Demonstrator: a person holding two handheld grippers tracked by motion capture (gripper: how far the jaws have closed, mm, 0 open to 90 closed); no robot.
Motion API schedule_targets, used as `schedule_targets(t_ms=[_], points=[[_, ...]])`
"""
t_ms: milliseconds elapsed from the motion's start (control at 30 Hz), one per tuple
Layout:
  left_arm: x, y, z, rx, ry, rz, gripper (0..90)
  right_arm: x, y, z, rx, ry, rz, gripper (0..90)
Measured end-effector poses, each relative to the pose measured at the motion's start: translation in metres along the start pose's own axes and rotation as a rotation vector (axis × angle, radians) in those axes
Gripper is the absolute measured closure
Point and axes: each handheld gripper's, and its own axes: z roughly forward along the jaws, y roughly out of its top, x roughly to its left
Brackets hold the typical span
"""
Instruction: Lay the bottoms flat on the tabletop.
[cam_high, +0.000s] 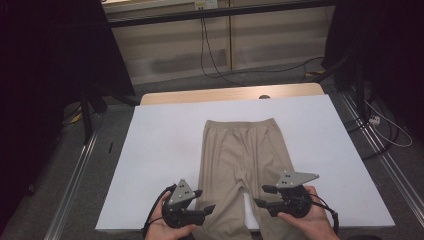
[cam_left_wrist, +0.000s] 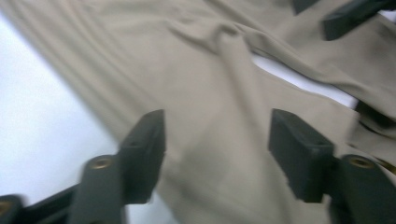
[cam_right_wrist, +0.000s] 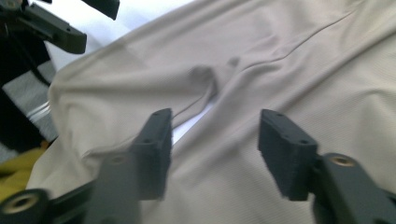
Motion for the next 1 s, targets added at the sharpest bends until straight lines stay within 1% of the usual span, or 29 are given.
schedule_targets(t_ms=[33, 100, 133, 167, 200, 267, 300, 333, 400, 500, 567, 600, 633, 667, 700, 733, 800, 833, 867, 900, 933, 967, 1000], points=[[0.002, 0.0, 0.001, -0.009, 0.008, -0.006, 29.6, -0.001, 0.0, -0.001, -0.009, -0.004, 0.01, 39.1], [0.005, 0.0, 0.0, -0.021, 0.028, -0.009, 25.1, -0.004, 0.001, -0.002, -0.031, -0.02, 0.031, 30.8], [0.007, 0.0, 0.0, -0.024, 0.045, -0.006, 22.3, -0.006, 0.002, -0.004, -0.045, -0.025, 0.042, 29.8], [0.008, 0.0, -0.001, -0.043, 0.062, -0.009, 20.6, -0.007, 0.002, -0.005, -0.058, -0.04, 0.045, 28.4], [0.01, 0.0, -0.002, -0.057, 0.068, -0.008, 17.6, -0.008, 0.003, -0.006, -0.071, -0.046, 0.052, 23.2], [0.014, 0.001, -0.003, -0.082, 0.092, -0.007, 13.8, -0.011, 0.004, -0.009, -0.093, -0.061, 0.073, 15.3], [0.017, 0.002, -0.003, -0.094, 0.09, -0.017, 11.0, -0.013, 0.005, -0.01, -0.102, -0.063, 0.078, 12.7], [0.02, 0.002, -0.003, -0.102, 0.097, -0.03, 9.5, -0.015, 0.005, -0.012, -0.113, -0.065, 0.082, 11.6], [0.025, 0.003, -0.002, -0.121, 0.09, -0.056, 6.4, -0.018, 0.006, -0.016, -0.127, -0.075, 0.07, 7.4], [0.032, 0.005, -0.003, -0.136, 0.099, -0.045, 6.0, -0.021, 0.006, -0.021, -0.158, -0.091, 0.069, 6.9], [0.037, 0.007, -0.005, -0.147, 0.092, -0.052, 5.9, -0.024, 0.007, -0.025, -0.174, -0.125, 0.074, 7.3], [0.039, 0.008, -0.007, -0.161, 0.098, -0.051, 5.8, -0.026, 0.006, -0.028, -0.179, -0.134, 0.076, 7.4], [0.04, 0.008, -0.008, -0.169, 0.107, -0.041, 5.8, -0.027, 0.006, -0.03, -0.181, -0.159, 0.071, 7.4], [0.042, 0.009, -0.01, -0.167, 0.108, -0.025, 5.8, -0.028, 0.005, -0.033, -0.183, -0.194, 0.067, 7.5], [0.044, 0.01, -0.011, -0.175, 0.114, -0.031, 5.7, -0.03, 0.003, -0.036, -0.19, -0.224, 0.067, 7.7], [0.046, 0.011, -0.012, -0.174, 0.135, -0.027, 5.5, -0.032, 0.001, -0.038, -0.199, -0.24, 0.073, 8.2], [0.05, 0.01, -0.015, -0.188, 0.152, -0.026, 5.6, -0.036, -0.001, -0.043, -0.202, -0.265, 0.085, 8.1], [0.051, 0.008, -0.016, -0.188, 0.155, -0.036, 5.6, -0.037, -0.003, -0.045, -0.205, -0.281, 0.084, 8.1], [0.054, 0.006, -0.018, -0.198, 0.16, -0.051, 5.6, -0.038, -0.004, -0.047, -0.213, -0.291, 0.082, 8.1], [0.055, 0.004, -0.019, -0.213, 0.165, -0.071, 5.6, -0.039, -0.005, -0.049, -0.215, -0.292, 0.083, 8.0], [0.058, 0.002, -0.022, -0.22, 0.157, -0.083, 5.6, -0.04, -0.006, -0.051, -0.22, -0.296, 0.086, 7.8], [0.06, 0.002, -0.025, -0.226, 0.146, -0.086, 5.6, -0.04, -0.007, -0.053, -0.226, -0.3, 0.082, 7.8], [0.061, 0.002, -0.028, -0.227, 0.154, -0.078, 5.6, -0.041, -0.009, -0.056, -0.231, -0.305, 0.081, 7.7]])
